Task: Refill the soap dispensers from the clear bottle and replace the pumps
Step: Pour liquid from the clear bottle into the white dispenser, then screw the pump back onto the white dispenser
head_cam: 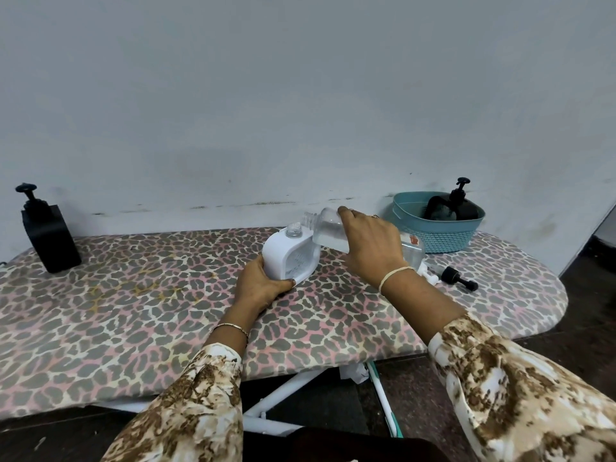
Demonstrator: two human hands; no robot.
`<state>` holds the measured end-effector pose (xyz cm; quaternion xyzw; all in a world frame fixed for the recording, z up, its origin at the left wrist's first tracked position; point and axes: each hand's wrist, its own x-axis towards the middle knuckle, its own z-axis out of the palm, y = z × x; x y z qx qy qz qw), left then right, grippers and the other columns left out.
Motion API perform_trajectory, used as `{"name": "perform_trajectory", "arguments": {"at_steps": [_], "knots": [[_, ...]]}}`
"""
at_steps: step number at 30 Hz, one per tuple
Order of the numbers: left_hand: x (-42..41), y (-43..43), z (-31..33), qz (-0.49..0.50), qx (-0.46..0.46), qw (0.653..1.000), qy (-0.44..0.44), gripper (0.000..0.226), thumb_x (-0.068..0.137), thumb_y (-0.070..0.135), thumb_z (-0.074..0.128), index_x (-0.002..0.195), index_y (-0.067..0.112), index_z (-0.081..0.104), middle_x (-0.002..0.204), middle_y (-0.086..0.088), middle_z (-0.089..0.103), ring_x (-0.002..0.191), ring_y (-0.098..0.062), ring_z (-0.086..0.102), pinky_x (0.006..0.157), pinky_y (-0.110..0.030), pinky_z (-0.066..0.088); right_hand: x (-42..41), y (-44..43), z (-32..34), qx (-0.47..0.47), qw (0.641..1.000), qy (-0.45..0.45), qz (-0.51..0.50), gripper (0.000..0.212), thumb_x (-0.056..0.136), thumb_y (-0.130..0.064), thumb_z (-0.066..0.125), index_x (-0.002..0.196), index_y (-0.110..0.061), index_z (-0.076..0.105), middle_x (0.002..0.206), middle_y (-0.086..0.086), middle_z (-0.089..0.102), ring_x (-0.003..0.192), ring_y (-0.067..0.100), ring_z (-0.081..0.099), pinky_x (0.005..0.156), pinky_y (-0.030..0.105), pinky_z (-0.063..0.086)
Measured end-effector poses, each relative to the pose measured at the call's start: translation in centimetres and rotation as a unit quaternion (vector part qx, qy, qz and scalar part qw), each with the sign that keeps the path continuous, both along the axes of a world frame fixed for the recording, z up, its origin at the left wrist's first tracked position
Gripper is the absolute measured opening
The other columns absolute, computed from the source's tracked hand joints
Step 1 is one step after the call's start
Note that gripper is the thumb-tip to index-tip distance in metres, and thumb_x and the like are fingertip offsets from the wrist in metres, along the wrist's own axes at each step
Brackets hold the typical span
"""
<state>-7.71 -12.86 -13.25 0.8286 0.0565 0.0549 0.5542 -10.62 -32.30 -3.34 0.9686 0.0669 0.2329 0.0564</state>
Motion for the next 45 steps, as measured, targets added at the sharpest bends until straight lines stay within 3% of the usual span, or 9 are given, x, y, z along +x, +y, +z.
{"name": "perform_trajectory", "arguments": {"at_steps": [4, 9, 13, 21, 26, 30, 35, 39, 45], "knots": [[0.0, -0.1, 0.1, -0.001, -0.007, 1.0, 0.0, 0.075, 0.058, 0.008, 0.09, 0.124, 0.012, 0.057, 0.117, -0.006, 0.067, 0.1, -0.022, 0.065, 0.09, -0.043, 0.055, 0.3, -1.0, -0.9, 0.122, 0.992, 0.03, -0.009, 0.057, 0.073, -0.015, 0.068, 0.125, -0.019, 0.045, 0.098, 0.003, 0.065, 0.088, 0.027, 0.063, 0.063, 0.031, 0.04], [-0.1, 0.0, 0.0, 0.0, -0.004, 1.0, -0.008, 0.075, 0.059, 0.01, 0.09, 0.126, 0.013, 0.057, 0.119, -0.005, 0.066, 0.101, -0.021, 0.064, 0.091, -0.041, 0.054, 1.5, -2.5, -2.0, 0.277, 0.959, 0.023, -0.058, 0.064, 0.071, -0.056, 0.07, 0.124, -0.024, 0.052, 0.104, 0.001, 0.068, 0.096, 0.026, 0.064, 0.073, 0.034, 0.051], [-0.2, 0.1, -0.3, 0.001, -0.004, 1.0, -0.015, 0.075, 0.059, 0.013, 0.09, 0.126, 0.015, 0.057, 0.117, -0.003, 0.066, 0.098, -0.02, 0.064, 0.09, -0.04, 0.054, 2.4, -3.5, -2.4, 0.395, 0.916, 0.001, -0.063, 0.064, 0.065, -0.05, 0.078, 0.119, -0.025, 0.056, 0.111, -0.004, 0.067, 0.101, 0.022, 0.062, 0.074, 0.03, 0.047], [-0.1, 0.4, -0.7, -0.014, 0.0, 1.0, -0.027, 0.077, 0.06, 0.018, 0.091, 0.127, 0.021, 0.052, 0.117, -0.001, 0.066, 0.099, -0.02, 0.064, 0.09, -0.043, 0.054, 4.5, -3.4, -4.6, 0.582, 0.811, -0.049, -0.048, 0.06, 0.057, -0.036, 0.091, 0.102, -0.022, 0.054, 0.098, -0.004, 0.065, 0.09, 0.016, 0.064, 0.082, 0.035, 0.054], [-0.2, 0.9, -0.8, -0.033, 0.015, 0.999, -0.035, 0.08, 0.062, 0.026, 0.089, 0.124, 0.024, 0.04, 0.128, -0.003, 0.058, 0.115, -0.023, 0.057, 0.097, -0.046, 0.05, 5.3, -2.7, -5.6, 0.569, 0.819, -0.059, -0.047, 0.063, 0.06, -0.037, 0.089, 0.108, -0.02, 0.051, 0.106, 0.0, 0.064, 0.093, 0.018, 0.062, 0.083, 0.035, 0.053], [-0.5, 1.0, -0.6, -0.06, -0.018, 0.998, -0.031, 0.081, 0.069, 0.025, 0.086, 0.129, 0.022, 0.032, 0.139, -0.006, 0.049, 0.125, -0.023, 0.051, 0.104, -0.046, 0.046, 5.5, -2.4, -6.2, 0.551, 0.832, -0.044, -0.056, 0.075, 0.06, -0.04, 0.088, 0.119, -0.016, 0.047, 0.117, 0.005, 0.061, 0.107, 0.024, 0.059, 0.092, 0.041, 0.05], [-0.9, 1.1, -0.7, -0.102, 0.018, 0.994, -0.041, 0.074, 0.08, 0.038, 0.075, 0.13, 0.029, 0.023, 0.145, -0.005, 0.041, 0.131, -0.022, 0.045, 0.108, -0.048, 0.041, 5.0, -3.1, -6.6, 0.523, 0.851, 0.015, -0.042, 0.087, 0.056, -0.037, 0.091, 0.125, -0.018, 0.042, 0.124, 0.006, 0.057, 0.116, 0.026, 0.055, 0.099, 0.045, 0.047], [-1.2, 0.7, -0.5, -0.099, 0.054, 0.992, -0.062, 0.065, 0.089, 0.037, 0.064, 0.135, 0.019, 0.023, 0.144, -0.005, 0.042, 0.129, -0.024, 0.046, 0.105, -0.048, 0.043, 3.2, -5.0, -7.2, 0.452, 0.888, 0.078, -0.025, 0.094, 0.055, -0.033, 0.091, 0.132, -0.013, 0.041, 0.132, 0.008, 0.051, 0.123, 0.026, 0.049, 0.105, 0.045, 0.042], [-1.0, 0.3, -0.8, -0.079, 0.062, 0.993, -0.063, 0.063, 0.094, 0.035, 0.057, 0.147, 0.017, 0.027, 0.142, -0.005, 0.047, 0.123, -0.02, 0.05, 0.099, -0.036, 0.043, 0.8, -8.9, -8.4, 0.368, 0.924, 0.041, -0.093, 0.075, 0.07, -0.016, 0.081, 0.136, -0.017, 0.045, 0.133, 0.005, 0.051, 0.124, 0.023, 0.046, 0.106, 0.037, 0.04]]}}
